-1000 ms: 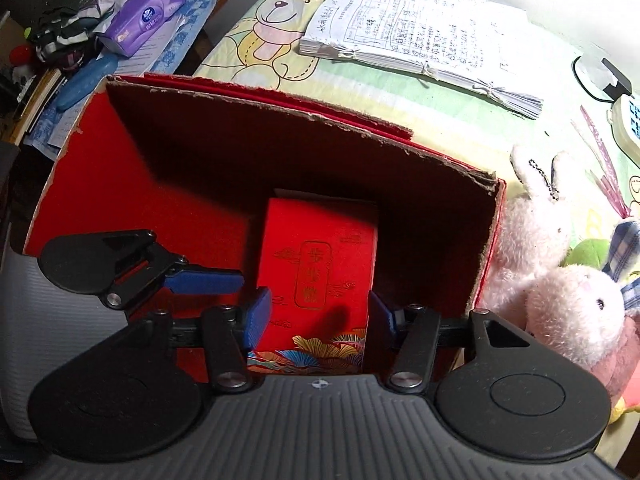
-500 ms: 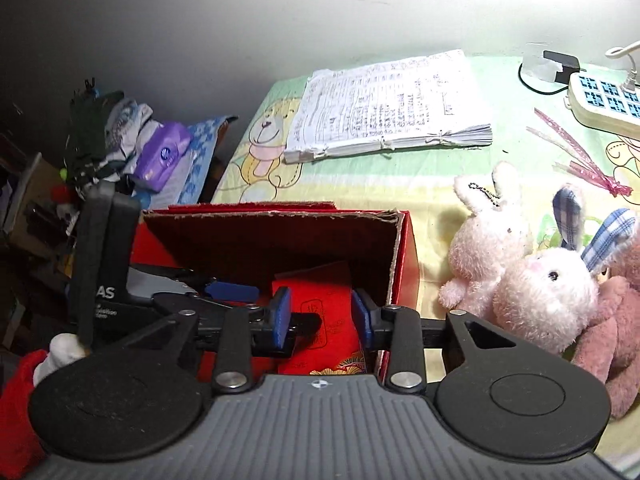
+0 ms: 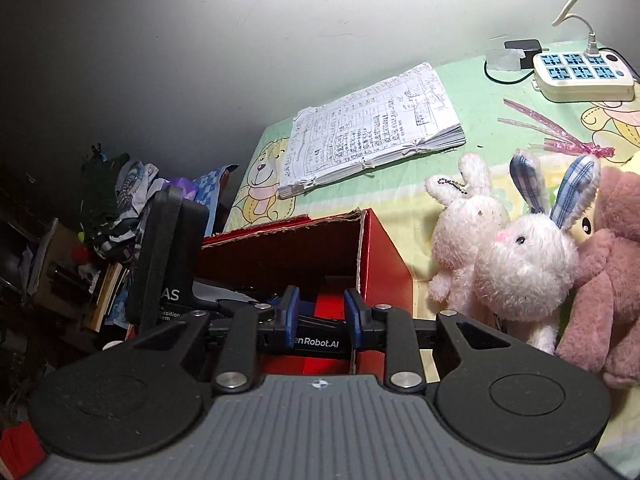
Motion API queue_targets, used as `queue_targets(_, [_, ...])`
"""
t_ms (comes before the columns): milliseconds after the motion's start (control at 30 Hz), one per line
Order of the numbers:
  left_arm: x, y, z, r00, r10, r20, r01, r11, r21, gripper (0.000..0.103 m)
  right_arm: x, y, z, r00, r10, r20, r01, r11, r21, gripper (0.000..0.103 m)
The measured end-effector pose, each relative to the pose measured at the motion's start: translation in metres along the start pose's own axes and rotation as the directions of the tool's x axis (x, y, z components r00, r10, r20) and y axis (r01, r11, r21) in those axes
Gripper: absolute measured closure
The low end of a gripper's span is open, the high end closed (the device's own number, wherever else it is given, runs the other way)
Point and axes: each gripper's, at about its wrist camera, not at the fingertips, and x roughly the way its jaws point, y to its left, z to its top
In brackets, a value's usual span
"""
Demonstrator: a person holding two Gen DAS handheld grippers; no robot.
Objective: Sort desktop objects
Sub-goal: 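Lower both held items into the red cardboard box and open both tools, then withdraw both open tools up out of the cardboard box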
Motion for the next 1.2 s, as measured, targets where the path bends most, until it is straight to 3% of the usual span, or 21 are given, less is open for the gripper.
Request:
queue_targets(133, [-0.013,-0.008,-0.008,0.995,0.087,0.039,-0.088,0.996,0.032,0.029,0.006,0.004,-0.006,1.000,-0.015,-0.001,0.015,1.000,-0.007,0.075])
queue_targets(300, [-0.033,-0.007,-0.016,0.987,0.138,0.082,-0.140,0.990,0.013,0.025,0.012,0.016,-0.011,0.997,-0.075,0.014,0.076,0.995,-0.067,0.075])
queue_targets(467, [-0.045,-0.008,-0.029,0.963,0.236,0.127,-0.238,0.971,-0.001,0.024,0.018,0.029,-0.019,0.993,-0.118,0.025,0.120,0.987,-0.109,0.075])
queue_targets(600, [-0.047,-0.003,-0.038,0.954,0.268,0.137,-0.266,0.963,-0.028,0.024,0.022,0.036,-0.025,0.988,-0.155,0.024,0.157,0.979,-0.131,0.075])
queue_targets(700, [-0.043,-0.003,-0.044,0.936,0.317,0.154,-0.317,0.948,-0.030,0.024,0.023,0.042,-0.030,0.982,-0.188,0.028,0.190,0.968,-0.164,0.075])
queue_targets(967, [-0.047,0.006,-0.051,0.931,0.315,0.181,-0.302,0.948,-0.099,0.027,0.024,0.056,-0.036,0.972,-0.228,0.062,0.236,0.947,-0.217,0.075])
queue_targets(1133, [-0.048,0.003,-0.053,0.909,0.360,0.208,-0.347,0.933,-0.099,0.027,0.026,0.056,-0.039,0.965,-0.247,0.085,0.260,0.945,-0.197,0.075])
queue_targets(1200, [-0.047,0.004,-0.052,0.909,0.361,0.207,-0.347,0.932,-0.102,0.027,0.027,0.055,-0.040,0.962,-0.259,0.083,0.270,0.945,-0.186,0.075])
